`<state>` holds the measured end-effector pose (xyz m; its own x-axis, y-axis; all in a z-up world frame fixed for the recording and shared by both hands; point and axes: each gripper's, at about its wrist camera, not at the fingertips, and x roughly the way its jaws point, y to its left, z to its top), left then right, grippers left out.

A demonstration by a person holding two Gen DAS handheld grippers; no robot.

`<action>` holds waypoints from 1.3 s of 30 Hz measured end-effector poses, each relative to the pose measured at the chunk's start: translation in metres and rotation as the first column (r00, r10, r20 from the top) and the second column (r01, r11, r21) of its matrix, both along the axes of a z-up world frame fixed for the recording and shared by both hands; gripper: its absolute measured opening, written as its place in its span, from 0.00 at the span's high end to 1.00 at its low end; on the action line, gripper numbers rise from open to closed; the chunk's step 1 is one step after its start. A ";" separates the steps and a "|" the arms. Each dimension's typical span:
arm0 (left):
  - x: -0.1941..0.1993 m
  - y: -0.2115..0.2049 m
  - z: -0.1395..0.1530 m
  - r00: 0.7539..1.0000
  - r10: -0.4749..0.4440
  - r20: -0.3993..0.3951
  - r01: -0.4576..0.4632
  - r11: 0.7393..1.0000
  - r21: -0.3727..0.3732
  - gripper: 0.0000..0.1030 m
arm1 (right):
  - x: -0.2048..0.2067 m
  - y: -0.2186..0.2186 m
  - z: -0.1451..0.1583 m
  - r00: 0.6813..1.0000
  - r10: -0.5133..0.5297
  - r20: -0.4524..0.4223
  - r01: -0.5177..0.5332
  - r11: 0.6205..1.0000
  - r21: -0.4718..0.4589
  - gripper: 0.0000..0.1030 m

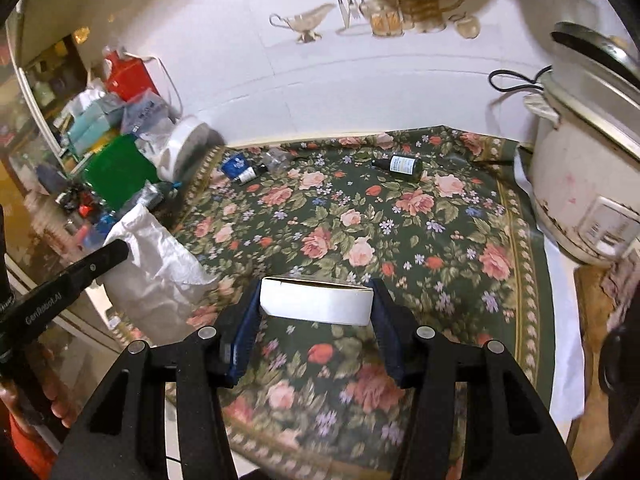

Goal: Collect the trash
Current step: 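Grasp the white tissue with the left tool while the right tool grasps the white box, then carry the tissue and box down over the floor bin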

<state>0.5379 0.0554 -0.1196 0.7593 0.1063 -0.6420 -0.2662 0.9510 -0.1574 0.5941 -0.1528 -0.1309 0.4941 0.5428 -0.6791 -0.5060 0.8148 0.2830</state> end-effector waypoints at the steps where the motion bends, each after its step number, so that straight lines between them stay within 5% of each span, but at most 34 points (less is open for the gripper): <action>1: -0.007 -0.003 0.001 1.000 -0.006 0.001 0.006 1.000 0.005 0.98 | -0.008 -0.002 0.003 1.000 -0.007 0.008 0.007 1.000 0.003 0.52; 10: -0.074 -0.003 -0.007 0.994 -0.104 -0.013 0.104 0.994 -0.036 0.98 | -0.099 -0.006 0.024 0.994 -0.102 0.044 0.102 0.995 0.005 0.52; 23: -0.199 0.022 -0.029 0.971 -0.231 -0.070 0.230 0.973 -0.011 0.98 | -0.224 0.027 -0.007 0.978 -0.210 -0.021 0.210 0.978 0.000 0.52; 39: -0.247 0.010 -0.103 0.916 -0.327 -0.234 0.302 0.944 -0.136 0.98 | -0.291 0.036 -0.055 0.956 -0.262 -0.132 0.251 0.963 -0.093 0.52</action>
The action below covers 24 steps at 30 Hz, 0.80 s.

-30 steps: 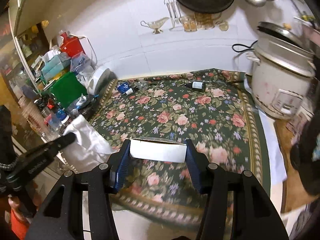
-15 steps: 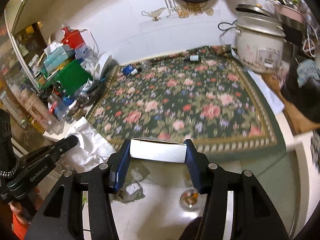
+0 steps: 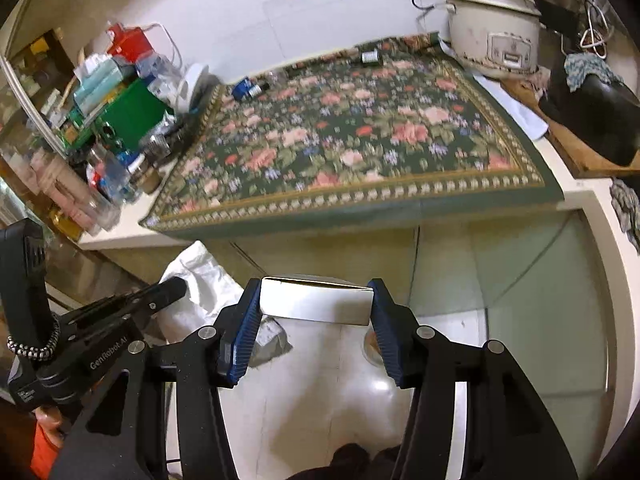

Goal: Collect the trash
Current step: 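Carry the tissue and box down over the floor bin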

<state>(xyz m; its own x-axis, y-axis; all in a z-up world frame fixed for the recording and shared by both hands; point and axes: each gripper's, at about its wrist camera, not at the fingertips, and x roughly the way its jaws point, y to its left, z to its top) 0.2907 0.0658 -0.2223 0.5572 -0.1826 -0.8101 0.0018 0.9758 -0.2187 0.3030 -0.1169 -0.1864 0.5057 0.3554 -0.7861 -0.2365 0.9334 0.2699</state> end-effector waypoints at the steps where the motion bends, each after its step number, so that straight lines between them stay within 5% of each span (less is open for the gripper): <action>1: 0.001 -0.004 -0.011 1.000 -0.006 -0.020 0.006 1.000 -0.002 0.98 | 0.001 -0.001 -0.008 1.000 0.003 -0.010 -0.003 1.000 -0.012 0.52; 8: 0.012 -0.023 -0.084 0.994 -0.009 -0.107 0.006 1.000 -0.026 0.98 | 0.016 -0.017 -0.077 0.993 -0.003 -0.118 -0.004 0.998 -0.058 0.52; 14: 0.017 -0.034 -0.166 0.986 0.089 -0.142 -0.093 0.995 -0.028 0.98 | 0.034 -0.029 -0.153 0.986 0.029 -0.162 -0.046 0.994 -0.102 0.52; 24: 0.035 -0.033 -0.305 0.969 0.165 -0.186 -0.172 0.985 -0.022 0.98 | 0.071 -0.051 -0.334 0.960 0.030 -0.277 -0.059 0.994 -0.095 0.52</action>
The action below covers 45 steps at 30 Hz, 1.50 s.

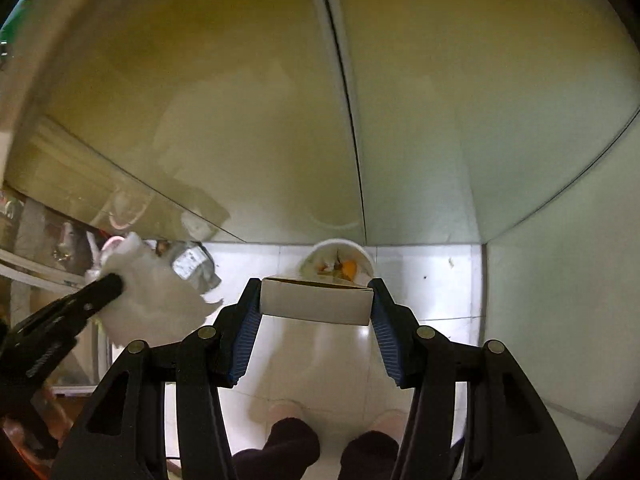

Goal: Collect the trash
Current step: 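Carry the tissue and box down over the floor bin, then open both tools to drop the tissue and box into the bin, then raise both open tools back toward the counter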

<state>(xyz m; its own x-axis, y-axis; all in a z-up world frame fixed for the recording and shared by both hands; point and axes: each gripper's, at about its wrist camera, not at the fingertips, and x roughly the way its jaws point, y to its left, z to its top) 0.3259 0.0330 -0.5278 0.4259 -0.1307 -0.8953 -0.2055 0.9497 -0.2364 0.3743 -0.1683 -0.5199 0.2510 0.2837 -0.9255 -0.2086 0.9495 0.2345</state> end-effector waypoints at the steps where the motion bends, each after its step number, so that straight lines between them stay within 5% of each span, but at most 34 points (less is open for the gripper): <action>1: 0.002 0.000 -0.015 1.000 0.005 -0.003 -0.005 1.000 0.000 0.98 | 0.003 0.002 -0.014 1.000 0.002 -0.010 -0.002 1.000 0.001 0.52; 6: 0.011 0.003 -0.072 0.999 0.024 -0.022 -0.024 1.000 0.001 0.98 | 0.017 0.013 -0.088 0.998 0.028 -0.061 -0.027 1.000 0.013 0.52; 12: 0.023 0.000 -0.117 0.999 0.021 -0.045 -0.021 1.000 0.002 0.98 | 0.036 0.026 -0.133 0.986 0.063 -0.155 -0.056 0.997 0.050 0.51; 17: 0.043 -0.009 -0.138 0.997 0.002 -0.077 -0.003 1.000 -0.018 0.98 | 0.041 0.014 -0.129 0.985 0.047 -0.165 -0.035 0.996 0.077 0.51; 20: 0.056 -0.019 -0.148 0.996 -0.013 -0.090 0.010 0.999 -0.030 0.98 | 0.042 0.007 -0.121 0.991 0.042 -0.127 -0.035 0.998 0.060 0.39; 27: 0.085 -0.040 -0.162 0.993 -0.042 -0.107 0.035 0.997 -0.065 0.98 | 0.048 -0.012 -0.095 0.998 0.041 -0.040 -0.040 0.999 0.034 0.39; 29: 0.093 -0.046 -0.165 0.991 -0.063 -0.115 0.054 0.995 -0.082 0.90 | 0.049 -0.020 -0.090 0.999 0.025 -0.029 -0.024 0.999 0.046 0.39; 32: 0.100 -0.050 -0.168 0.988 -0.062 -0.143 0.050 0.995 -0.091 0.62 | 0.049 -0.030 -0.077 1.000 -0.005 -0.017 0.006 0.998 0.063 0.39; 39: 0.089 -0.046 -0.135 0.986 -0.053 -0.159 0.035 0.993 -0.111 0.58 | 0.042 -0.031 -0.035 1.000 -0.018 -0.007 0.018 0.998 0.061 0.39; 45: 0.064 -0.037 -0.039 0.992 -0.055 -0.118 0.048 0.997 -0.061 0.58 | 0.031 -0.022 0.038 1.000 -0.012 0.021 0.010 0.997 0.076 0.39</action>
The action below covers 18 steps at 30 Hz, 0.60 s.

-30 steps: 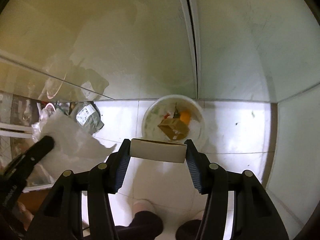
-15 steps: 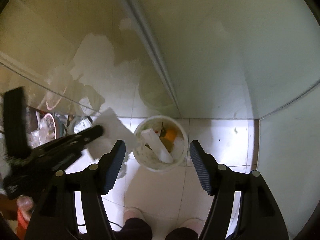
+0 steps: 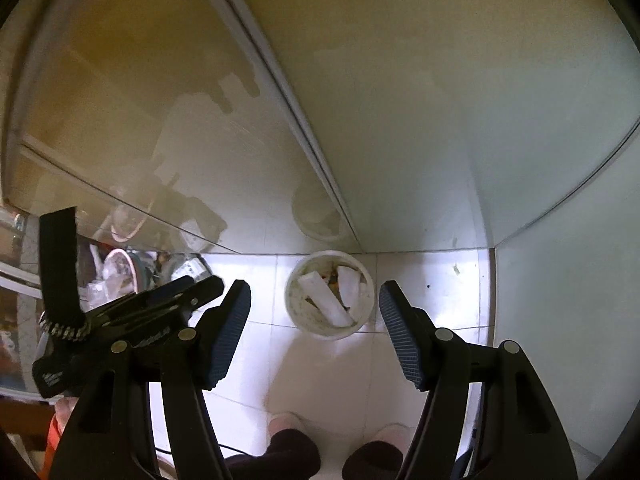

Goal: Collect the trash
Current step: 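Raise both open tools back toward the counter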

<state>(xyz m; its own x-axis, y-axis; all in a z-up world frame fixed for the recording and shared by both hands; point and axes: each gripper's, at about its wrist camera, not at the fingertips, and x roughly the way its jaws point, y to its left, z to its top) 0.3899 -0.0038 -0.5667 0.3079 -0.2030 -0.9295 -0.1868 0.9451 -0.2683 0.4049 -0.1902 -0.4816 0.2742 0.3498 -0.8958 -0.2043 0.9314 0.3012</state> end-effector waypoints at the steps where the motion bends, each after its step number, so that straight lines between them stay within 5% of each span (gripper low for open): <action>1: -0.005 0.002 0.020 1.000 0.002 0.014 -0.002 1.000 0.008 0.58 | -0.003 0.001 0.013 1.000 -0.001 0.007 0.001 1.000 0.004 0.39; 10: -0.045 0.024 0.213 0.984 0.003 0.176 -0.010 0.999 0.041 0.58 | -0.040 0.008 0.172 0.991 -0.018 0.132 0.013 0.999 0.035 0.39; 18: -0.089 0.052 0.357 0.936 0.000 0.352 -0.023 0.998 0.061 0.58 | -0.083 0.014 0.299 0.949 -0.075 0.305 0.064 0.997 0.047 0.39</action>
<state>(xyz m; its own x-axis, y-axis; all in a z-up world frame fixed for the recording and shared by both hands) 0.3005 0.0485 -0.2099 0.6193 -0.1417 -0.7723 -0.1026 0.9606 -0.2585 0.3221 -0.1758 -0.1821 0.5579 0.3508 -0.7521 -0.2269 0.9362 0.2684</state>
